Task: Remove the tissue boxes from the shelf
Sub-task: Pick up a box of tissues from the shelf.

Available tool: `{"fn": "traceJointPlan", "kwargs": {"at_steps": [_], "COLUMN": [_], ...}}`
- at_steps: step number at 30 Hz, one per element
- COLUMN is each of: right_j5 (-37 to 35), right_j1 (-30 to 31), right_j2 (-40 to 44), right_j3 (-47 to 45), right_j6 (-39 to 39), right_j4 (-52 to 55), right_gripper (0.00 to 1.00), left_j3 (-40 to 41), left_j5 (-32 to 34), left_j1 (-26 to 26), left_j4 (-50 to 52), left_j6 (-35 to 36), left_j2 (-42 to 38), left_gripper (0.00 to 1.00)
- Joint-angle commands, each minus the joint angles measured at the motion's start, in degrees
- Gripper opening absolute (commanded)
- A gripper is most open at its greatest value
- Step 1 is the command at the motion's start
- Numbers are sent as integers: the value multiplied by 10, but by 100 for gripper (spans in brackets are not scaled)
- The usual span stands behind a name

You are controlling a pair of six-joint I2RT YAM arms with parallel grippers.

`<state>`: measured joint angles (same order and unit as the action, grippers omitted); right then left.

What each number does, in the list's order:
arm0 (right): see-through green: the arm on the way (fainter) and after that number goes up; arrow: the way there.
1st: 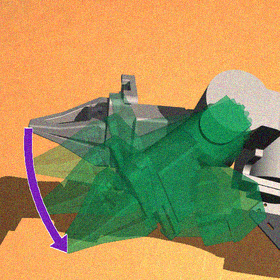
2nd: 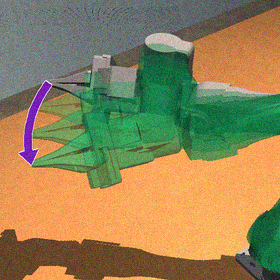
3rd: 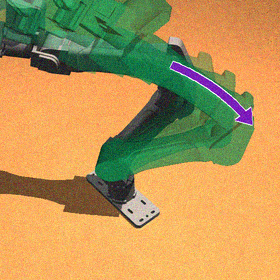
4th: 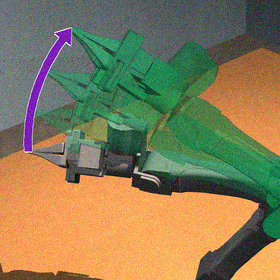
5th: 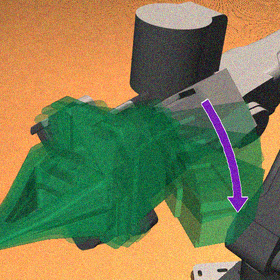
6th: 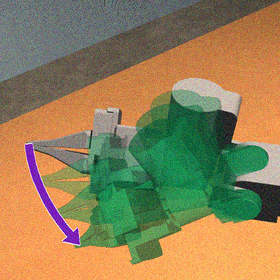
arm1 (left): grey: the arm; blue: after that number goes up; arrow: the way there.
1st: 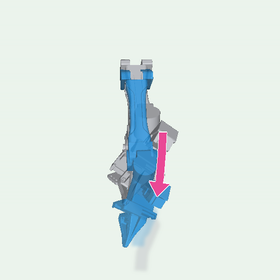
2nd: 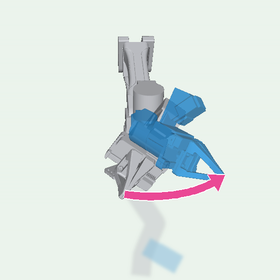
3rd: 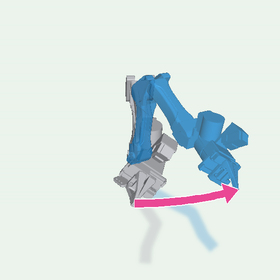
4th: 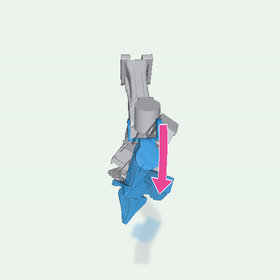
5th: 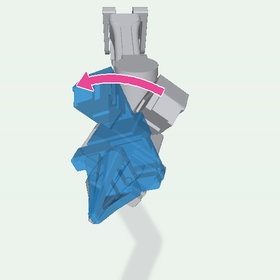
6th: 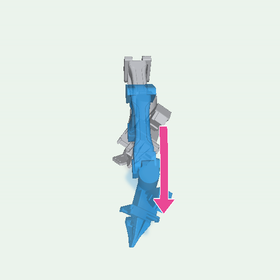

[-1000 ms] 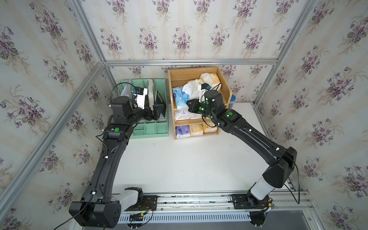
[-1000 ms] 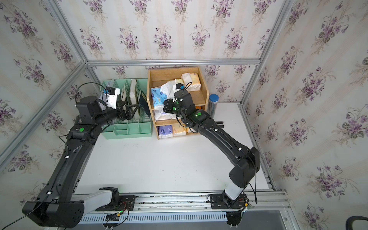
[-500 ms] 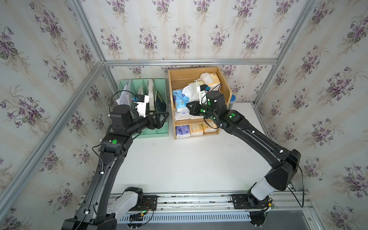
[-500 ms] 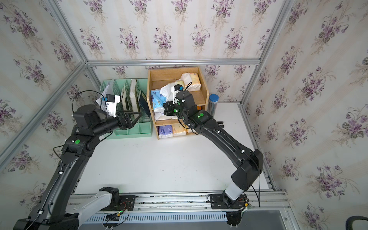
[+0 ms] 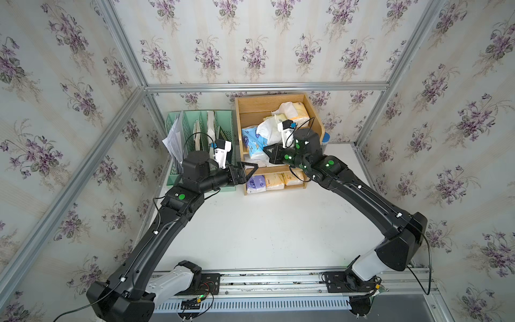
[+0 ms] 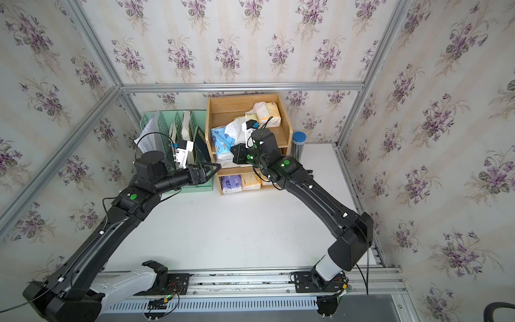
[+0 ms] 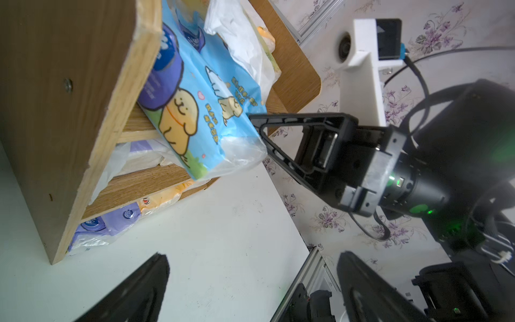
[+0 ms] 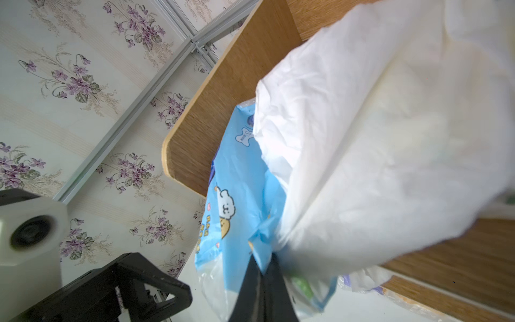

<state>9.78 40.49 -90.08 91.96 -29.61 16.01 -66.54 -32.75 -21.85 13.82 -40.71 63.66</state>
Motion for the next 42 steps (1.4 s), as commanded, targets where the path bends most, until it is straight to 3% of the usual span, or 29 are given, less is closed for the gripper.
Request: {"fn": "traceJointPlan", "kwargs": {"at_steps": [1,10,12,15,17,21,26,28,30,33,42], "right_j5": [22,50,55,60,60,65,69,65,55,44,107], "right_j1": [-1,-3,-4,-4,-5,-5,-5,-5,-8,-21,-88], "right_j2": [10,28,30,34,38,43,47,48,50,56,57], "right_j3": [-7,-34,-35,-39,-43,-50,-51,-49,-45,-40,-41], "right_j6": [11,16,17,18,18,16,18,21,27,31,0], "right_j4": [-14,-24,-23,-26,-30,-33,-33,-28,-20,-12,-55], "right_gripper": [0,0,0,0,0,0,0,24,54,73,75], "left_j3": [-12,-35,-46,-49,-51,-59,-70,-73,-76,-75,-93], "left_j5": [56,120,119,149,163,175,169,168,178,198,209], "left_j1": [-15,-46,-50,-56,-59,-60,-61,-61,-61,-61,-61], "left_j4": [-63,-111,-116,-119,-112,-100,-98,-95,-82,-63,-22], "left_j6": [-35,-62,-61,-65,-67,-62,-60,-56,-49,-41,-21], "left_j2": [20,81,95,104,105,108,115,113,105,90,80], "left_gripper": [99,98,80,37,18,1,0,0,0,0,0]}}
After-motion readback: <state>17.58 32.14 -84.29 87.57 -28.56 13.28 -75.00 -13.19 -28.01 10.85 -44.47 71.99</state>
